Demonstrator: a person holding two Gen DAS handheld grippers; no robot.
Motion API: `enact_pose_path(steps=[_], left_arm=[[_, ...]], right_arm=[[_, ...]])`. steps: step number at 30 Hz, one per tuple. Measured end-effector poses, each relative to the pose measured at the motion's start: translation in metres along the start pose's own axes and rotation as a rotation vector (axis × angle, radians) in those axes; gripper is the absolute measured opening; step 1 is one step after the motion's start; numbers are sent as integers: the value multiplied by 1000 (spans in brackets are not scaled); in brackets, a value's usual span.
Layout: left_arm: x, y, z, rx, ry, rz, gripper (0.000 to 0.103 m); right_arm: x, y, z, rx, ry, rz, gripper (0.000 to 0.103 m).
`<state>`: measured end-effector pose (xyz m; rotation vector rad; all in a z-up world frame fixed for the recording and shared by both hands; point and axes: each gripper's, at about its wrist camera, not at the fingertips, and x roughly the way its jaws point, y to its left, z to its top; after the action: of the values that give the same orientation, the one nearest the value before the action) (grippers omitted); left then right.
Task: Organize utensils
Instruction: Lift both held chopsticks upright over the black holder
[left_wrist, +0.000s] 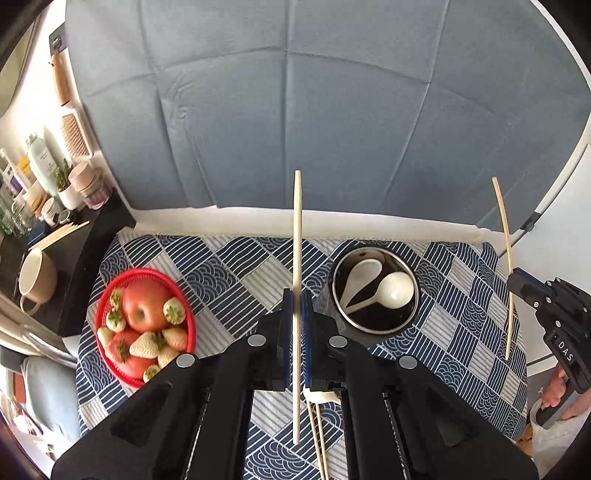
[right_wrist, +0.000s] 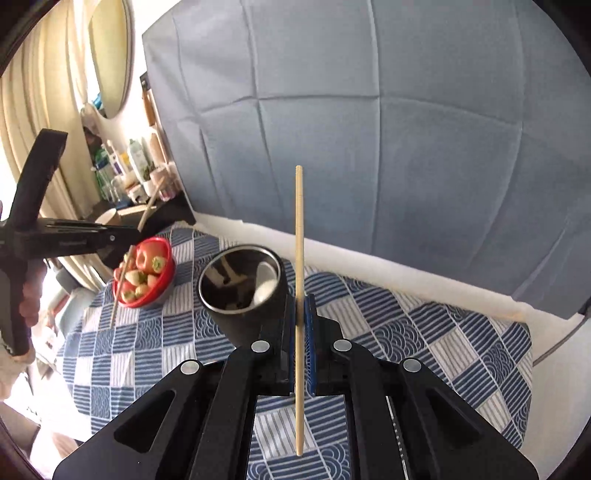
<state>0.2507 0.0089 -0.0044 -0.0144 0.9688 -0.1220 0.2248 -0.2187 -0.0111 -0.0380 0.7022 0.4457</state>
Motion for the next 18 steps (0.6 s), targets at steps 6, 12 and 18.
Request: enact_pose_path(steps=[6,12,18], left_arm=[[16,-9,27,20,-41,-87,5],[29,-13,46,23,-75,-148,5],[34,-16,62,13,-116,-217,5]], right_arm=[[16,1,29,44,-91,90,5],[33,14,46,53,-144,161,5],[52,25,56,49,-171,221,5]])
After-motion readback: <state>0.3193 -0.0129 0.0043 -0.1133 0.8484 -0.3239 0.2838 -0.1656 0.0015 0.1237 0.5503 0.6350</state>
